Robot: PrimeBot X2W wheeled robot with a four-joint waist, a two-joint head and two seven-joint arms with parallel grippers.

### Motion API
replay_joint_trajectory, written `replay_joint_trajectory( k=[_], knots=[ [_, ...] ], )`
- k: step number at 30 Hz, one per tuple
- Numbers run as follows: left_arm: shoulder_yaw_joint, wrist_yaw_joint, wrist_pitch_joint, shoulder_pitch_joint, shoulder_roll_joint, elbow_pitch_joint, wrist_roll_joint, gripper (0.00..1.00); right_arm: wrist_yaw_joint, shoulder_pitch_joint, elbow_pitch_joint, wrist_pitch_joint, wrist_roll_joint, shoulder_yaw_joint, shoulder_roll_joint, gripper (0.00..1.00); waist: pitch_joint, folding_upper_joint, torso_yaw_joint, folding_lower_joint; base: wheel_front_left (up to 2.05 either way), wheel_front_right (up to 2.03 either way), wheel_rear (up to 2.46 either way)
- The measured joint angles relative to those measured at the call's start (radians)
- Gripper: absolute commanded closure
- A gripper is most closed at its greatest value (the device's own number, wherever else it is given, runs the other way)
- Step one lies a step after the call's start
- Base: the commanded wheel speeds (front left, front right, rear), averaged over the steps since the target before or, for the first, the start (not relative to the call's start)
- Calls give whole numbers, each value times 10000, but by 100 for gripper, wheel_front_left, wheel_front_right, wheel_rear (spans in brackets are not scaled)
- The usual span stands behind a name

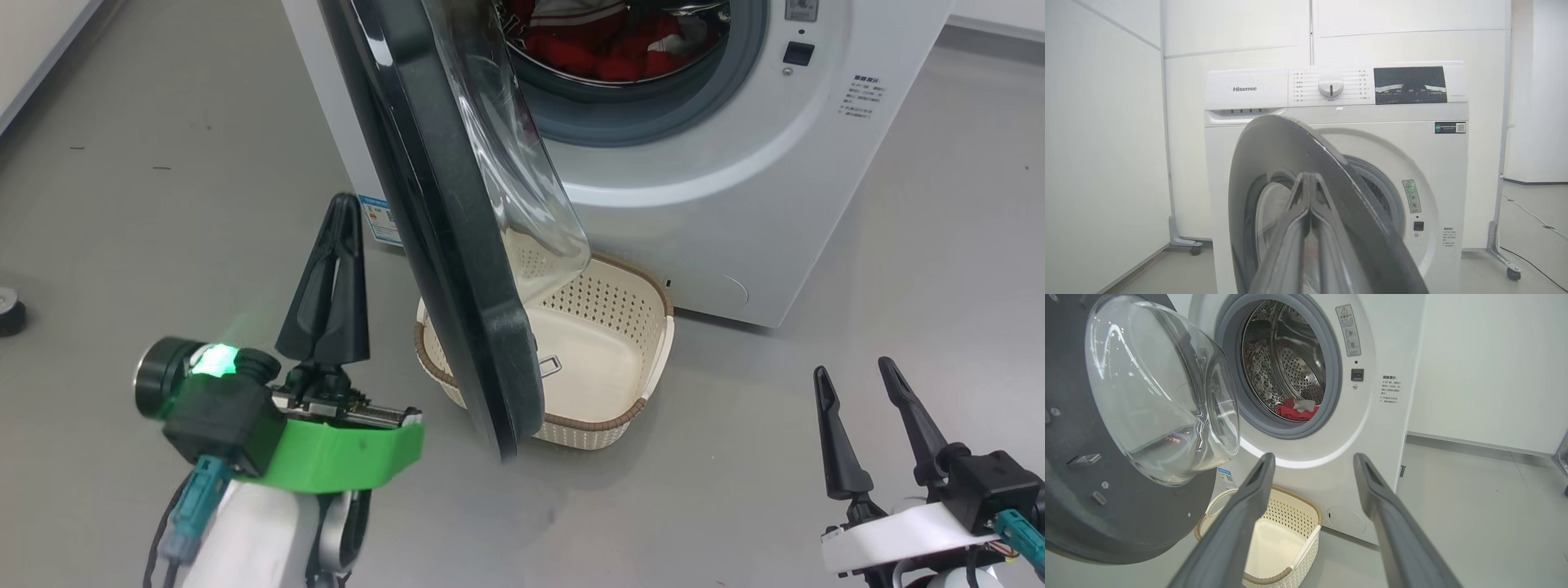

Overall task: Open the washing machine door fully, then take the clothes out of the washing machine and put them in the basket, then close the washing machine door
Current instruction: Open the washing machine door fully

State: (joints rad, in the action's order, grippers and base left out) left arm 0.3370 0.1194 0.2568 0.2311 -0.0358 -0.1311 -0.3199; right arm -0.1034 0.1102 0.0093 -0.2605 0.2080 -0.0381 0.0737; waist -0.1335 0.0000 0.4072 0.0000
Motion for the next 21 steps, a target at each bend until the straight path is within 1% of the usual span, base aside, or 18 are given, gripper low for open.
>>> replay_joint_trajectory(
  k=[5,8,11,15,16,18,21],
  knots=[
    [593,-56,8,157,-12,-1174,54,100,-10,0,132,0,0,56,-38,0,22,0,-13,-1,0,0,0],
    [1135,-276,10,157,-21,-1685,46,100,-12,-1,207,0,-2,115,-54,0,33,0,-37,0,0,0,0],
    [1772,-548,10,141,-27,-1854,4,100,-13,-4,253,0,-4,159,-79,0,38,0,-65,0,0,0,0],
    [2477,-832,10,-3,-44,-1804,-123,100,-84,-18,301,0,-6,184,-96,0,26,0,-116,0,0,0,0],
    [2840,-995,10,-178,-59,-1574,-169,100,-86,-35,318,0,-8,209,-105,0,12,0,-144,0,0,0,0],
    [3175,-1172,10,-346,-67,-1279,-188,100,-86,-38,337,0,-8,217,-109,0,1,0,-166,0,0,0,0],
    [3611,-1350,-125,-601,-92,-698,-240,100,-88,-44,378,0,-8,232,-123,0,-26,0,-202,0,0,0,0]
  ],
)
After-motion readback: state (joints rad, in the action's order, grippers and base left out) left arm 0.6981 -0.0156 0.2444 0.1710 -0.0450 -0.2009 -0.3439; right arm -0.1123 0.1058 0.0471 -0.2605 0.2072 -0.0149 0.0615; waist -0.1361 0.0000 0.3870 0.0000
